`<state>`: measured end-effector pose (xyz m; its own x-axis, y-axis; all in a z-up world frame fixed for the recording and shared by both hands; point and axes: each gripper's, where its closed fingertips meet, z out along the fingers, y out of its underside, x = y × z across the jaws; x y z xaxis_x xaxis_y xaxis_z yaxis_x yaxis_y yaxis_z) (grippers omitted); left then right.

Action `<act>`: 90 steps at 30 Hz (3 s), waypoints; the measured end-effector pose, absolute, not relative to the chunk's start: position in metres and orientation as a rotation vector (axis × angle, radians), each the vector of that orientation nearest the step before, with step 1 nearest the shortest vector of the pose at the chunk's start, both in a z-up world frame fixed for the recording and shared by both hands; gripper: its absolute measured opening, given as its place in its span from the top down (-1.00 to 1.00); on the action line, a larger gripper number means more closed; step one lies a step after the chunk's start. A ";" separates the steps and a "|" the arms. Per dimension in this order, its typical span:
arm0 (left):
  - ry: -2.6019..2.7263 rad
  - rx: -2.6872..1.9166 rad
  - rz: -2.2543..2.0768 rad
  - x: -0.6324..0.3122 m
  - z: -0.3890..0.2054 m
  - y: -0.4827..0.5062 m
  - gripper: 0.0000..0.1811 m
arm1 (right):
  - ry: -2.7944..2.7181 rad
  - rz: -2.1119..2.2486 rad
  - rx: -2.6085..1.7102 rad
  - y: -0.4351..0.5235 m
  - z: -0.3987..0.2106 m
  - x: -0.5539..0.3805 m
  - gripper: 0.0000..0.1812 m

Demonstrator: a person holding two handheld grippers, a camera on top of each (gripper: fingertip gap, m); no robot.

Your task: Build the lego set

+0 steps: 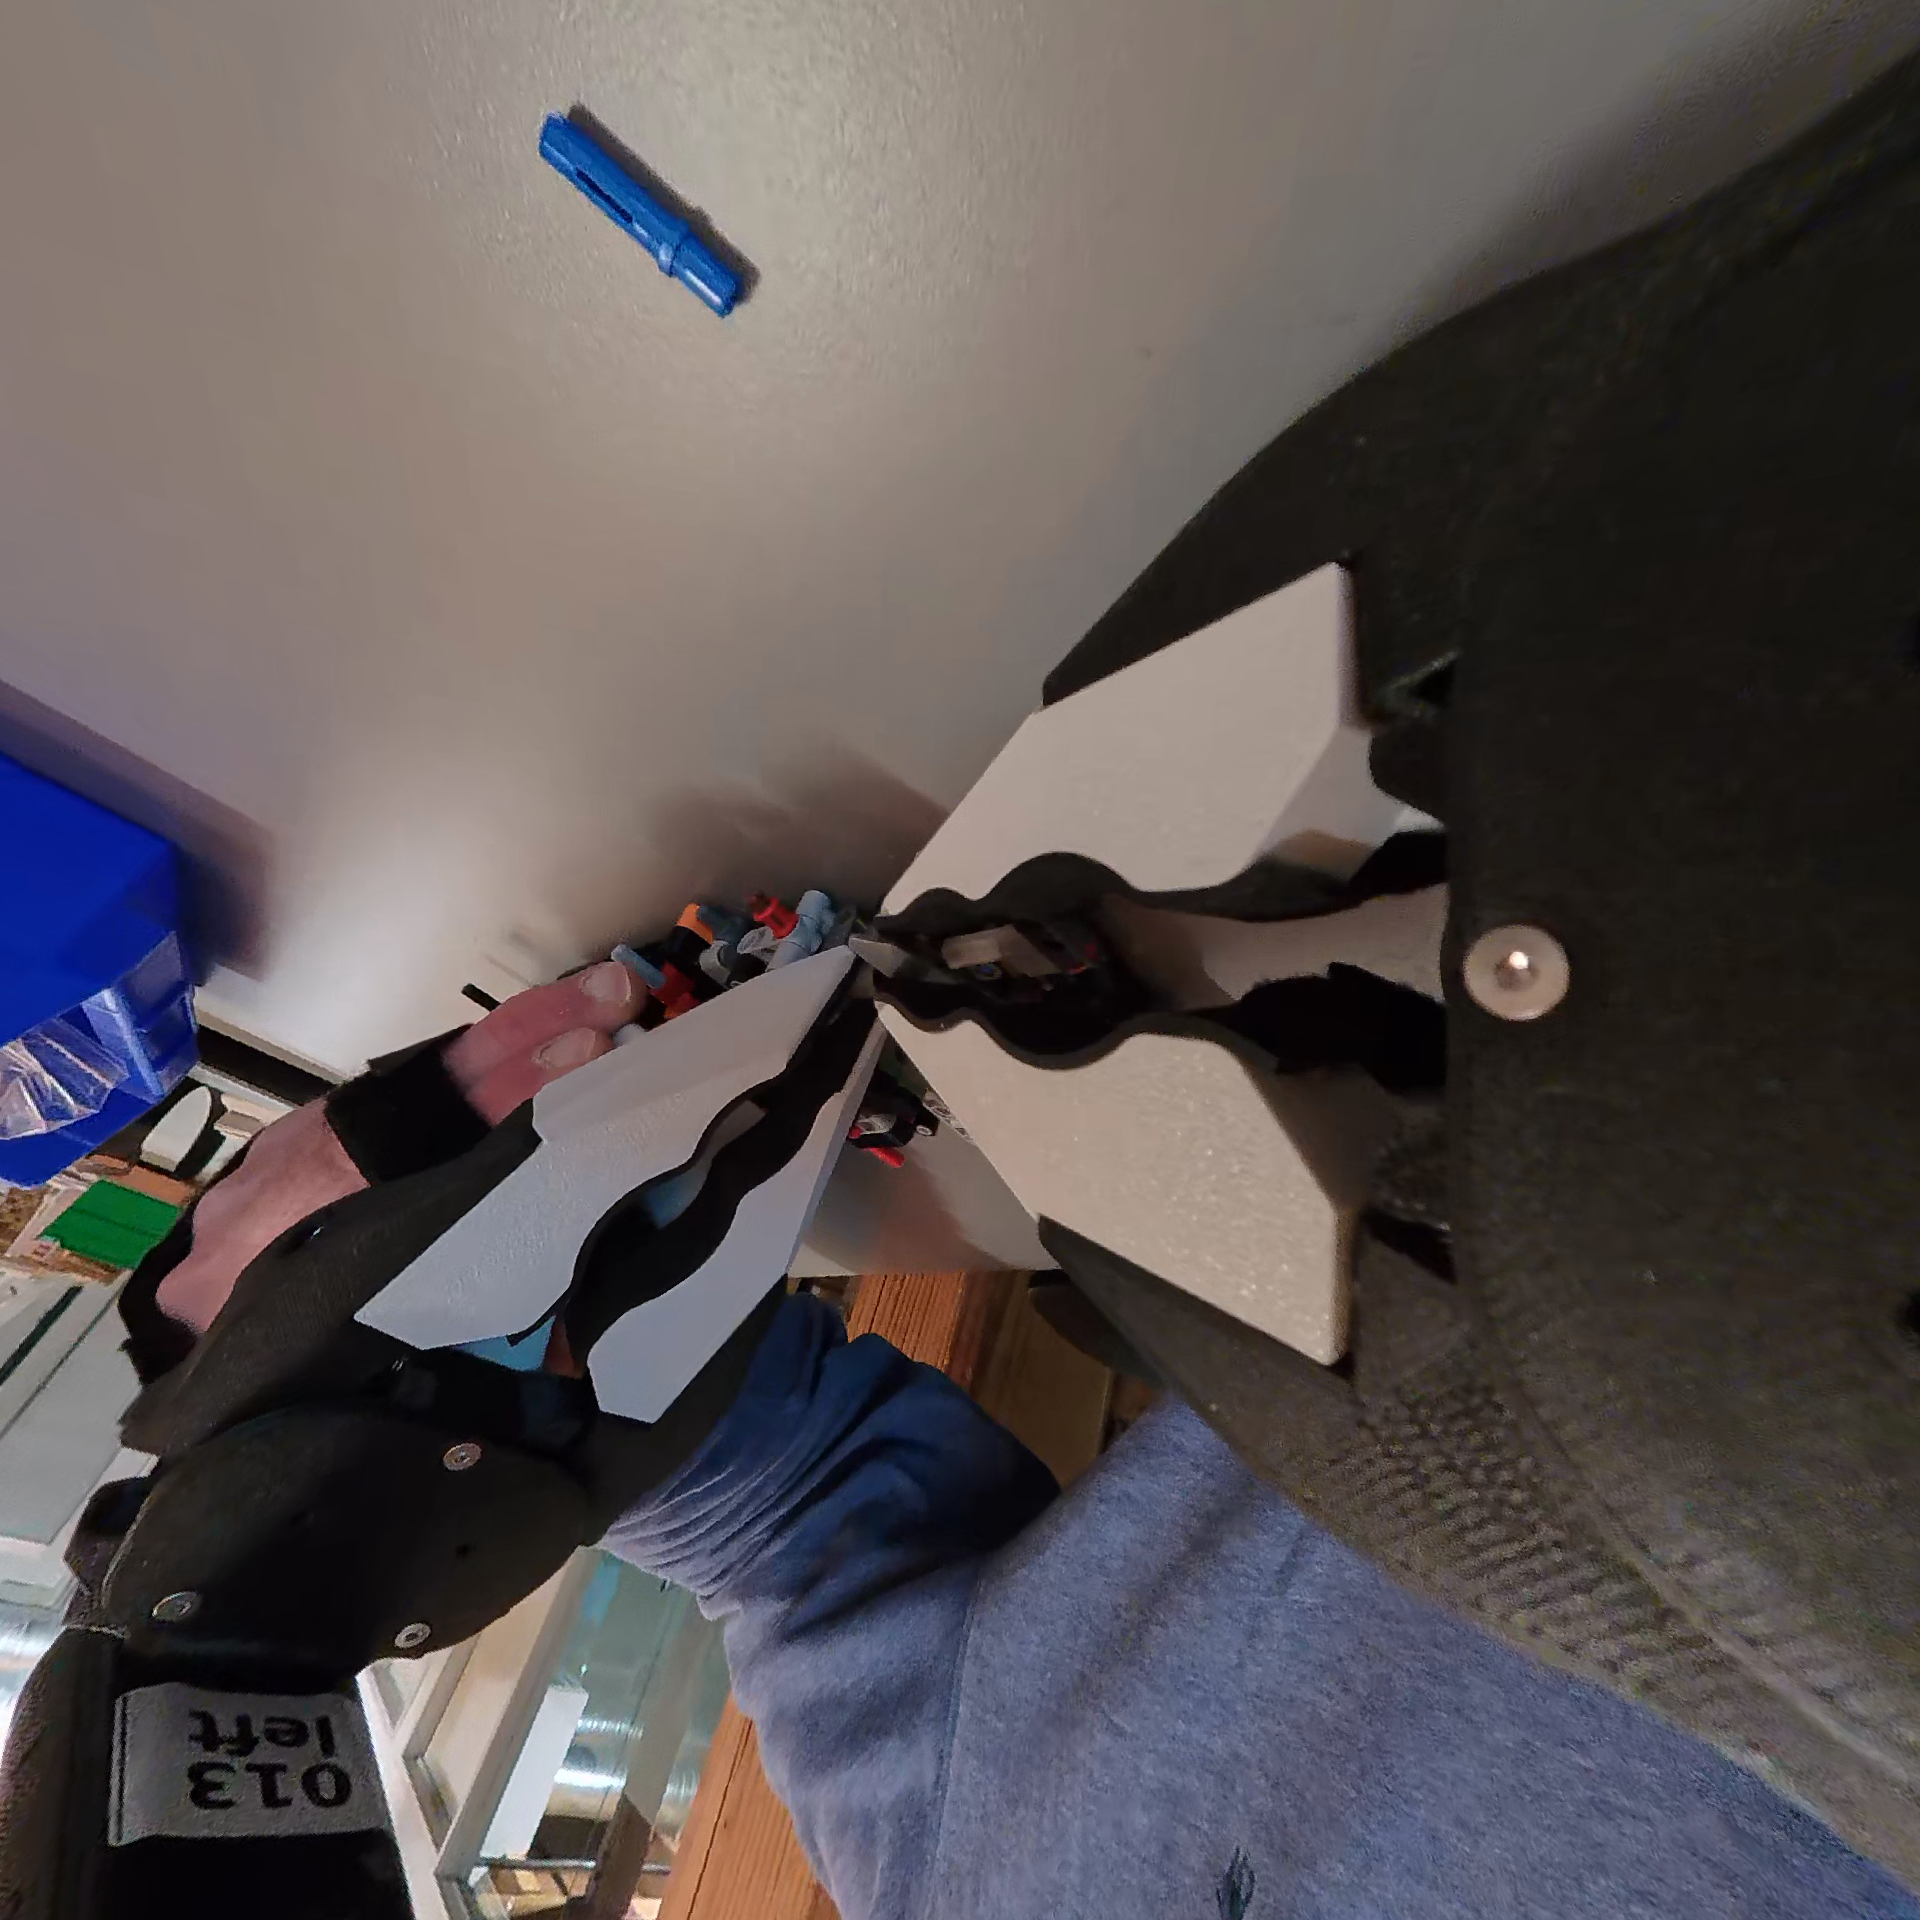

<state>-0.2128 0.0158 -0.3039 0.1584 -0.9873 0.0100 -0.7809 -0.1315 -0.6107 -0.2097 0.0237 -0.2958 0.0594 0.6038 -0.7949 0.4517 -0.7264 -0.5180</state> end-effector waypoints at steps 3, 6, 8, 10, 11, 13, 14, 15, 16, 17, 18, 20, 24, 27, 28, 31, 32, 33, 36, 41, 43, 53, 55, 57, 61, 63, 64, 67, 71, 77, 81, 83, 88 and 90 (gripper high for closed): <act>1.655 -1.977 -0.579 -0.214 -0.304 0.017 0.94 | -1.080 1.743 -2.186 0.026 -0.296 -0.211 0.94; 1.635 -1.984 -0.585 -0.214 -0.304 0.018 0.94 | -1.069 1.727 -2.176 0.027 -0.295 -0.212 0.94; 1.625 -1.987 -0.583 -0.215 -0.304 0.018 0.94 | -1.065 1.729 -2.177 0.027 -0.295 -0.213 0.94; 1.610 -1.993 -0.585 -0.215 -0.304 0.018 0.94 | -1.062 1.724 -2.177 0.028 -0.295 -0.214 0.94; 1.601 -1.996 -0.586 -0.215 -0.304 0.019 0.94 | -1.062 1.723 -2.176 0.029 -0.295 -0.214 0.94; 1.586 -1.999 -0.584 -0.216 -0.304 0.019 0.94 | -1.063 1.716 -2.174 0.029 -0.295 -0.215 0.94; 1.576 -2.005 -0.587 -0.216 -0.304 0.019 0.94 | -1.062 1.714 -2.173 0.030 -0.295 -0.215 0.94; 1.567 -2.008 -0.587 -0.216 -0.304 0.020 0.94 | -1.060 1.711 -2.172 0.030 -0.295 -0.216 0.94; 1.558 -2.012 -0.588 -0.216 -0.304 0.020 0.94 | -1.060 1.706 -2.171 0.030 -0.295 -0.217 0.94; 1.551 -2.014 -0.586 -0.216 -0.304 0.020 0.94 | -1.061 1.703 -2.170 0.031 -0.295 -0.217 0.94; 1.543 -2.018 -0.585 -0.217 -0.304 0.020 0.94 | -1.066 1.696 -2.166 0.031 -0.295 -0.218 0.94; 1.533 -2.021 -0.588 -0.217 -0.304 0.019 0.94 | -1.076 1.688 -2.158 0.030 -0.295 -0.218 0.94; 1.502 -2.021 -0.583 -0.216 -0.304 0.018 0.94 | -1.096 1.729 -2.169 0.030 -0.295 -0.217 0.88; 1.492 -2.014 -0.580 -0.214 -0.304 0.016 0.94 | -1.140 1.700 -2.162 0.028 -0.296 -0.214 0.81; 1.486 -2.015 -0.580 -0.214 -0.304 0.016 0.94 | -1.159 1.678 -2.166 0.027 -0.298 -0.211 0.79; 1.490 -2.012 -0.569 -0.214 -0.304 0.016 0.94 | -1.216 1.646 -2.165 0.023 -0.298 -0.206 0.74; 1.494 -2.011 -0.568 -0.213 -0.304 0.016 0.94 | -1.247 1.633 -2.163 0.021 -0.298 -0.204 0.74; 1.497 -2.011 -0.569 -0.213 -0.304 0.016 0.94 | -1.270 1.634 -2.160 0.018 -0.298 -0.205 0.75; 1.503 -2.009 -0.567 -0.213 -0.304 0.016 0.94 | -1.324 1.610 -2.166 0.011 -0.303 -0.208 0.82; 1.486 -2.010 -0.567 -0.214 -0.304 0.015 0.94 | -1.266 1.645 -2.167 0.012 -0.302 -0.212 0.87; 1.484 -2.009 -0.567 -0.214 -0.304 0.015 0.94 | -1.251 1.636 -2.172 0.012 -0.302 -0.212 0.89; 1.436 -2.006 -0.553 -0.215 -0.304 0.018 0.94 | -1.093 1.626 -2.190 0.018 -0.301 -0.213 0.93; 1.418 -2.010 -0.555 -0.215 -0.304 0.019 0.94 | -1.079 1.615 -2.189 0.019 -0.301 -0.214 0.93; 1.407 -2.011 -0.550 -0.215 -0.304 0.018 0.94 | -1.067 1.610 -2.194 0.019 -0.301 -0.214 0.94; 1.384 -2.017 -0.549 -0.215 -0.304 0.019 0.94 | -1.047 1.594 -2.194 0.021 -0.301 -0.216 0.94; 1.366 -2.022 -0.544 -0.216 -0.304 0.020 0.94 | -1.035 1.579 -2.189 0.022 -0.301 -0.216 0.94; 1.357 -2.024 -0.540 -0.216 -0.304 0.020 0.94 | -1.032 1.572 -2.187 0.023 -0.301 -0.217 0.94; 1.333 -2.026 -0.521 -0.216 -0.304 0.021 0.94 | -1.028 1.562 -2.183 0.023 -0.301 -0.217 0.94; 1.277 -2.038 -0.534 -0.216 -0.304 0.021 0.94 | -1.028 1.571 -2.186 0.023 -0.301 -0.217 0.93; 1.279 -2.027 -0.507 -0.212 -0.304 0.020 0.94 | -1.159 1.508 -2.156 0.024 -0.300 -0.212 0.79; 1.289 -2.026 -0.506 -0.211 -0.304 0.020 0.94 | -1.466 1.169 -2.035 0.026 -0.295 -0.207 0.69; 1.293 -2.025 -0.503 -0.210 -0.304 0.020 0.94 | -1.616 0.930 -1.985 0.030 -0.301 -0.203 0.65; 1.295 -2.021 -0.490 -0.210 -0.304 0.020 0.95 | -1.687 0.851 -1.990 0.027 -0.307 -0.207 0.76; 1.293 -2.018 -0.488 -0.211 -0.304 0.020 0.95 | -1.657 0.852 -2.001 0.027 -0.307 -0.208 0.79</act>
<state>-0.2105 0.0199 -0.3036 0.4353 -0.8990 -0.0480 -0.6432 -0.2732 -0.7153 -0.2084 0.0271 -0.3065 0.1091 0.9742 -0.1973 0.7275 -0.2136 -0.6521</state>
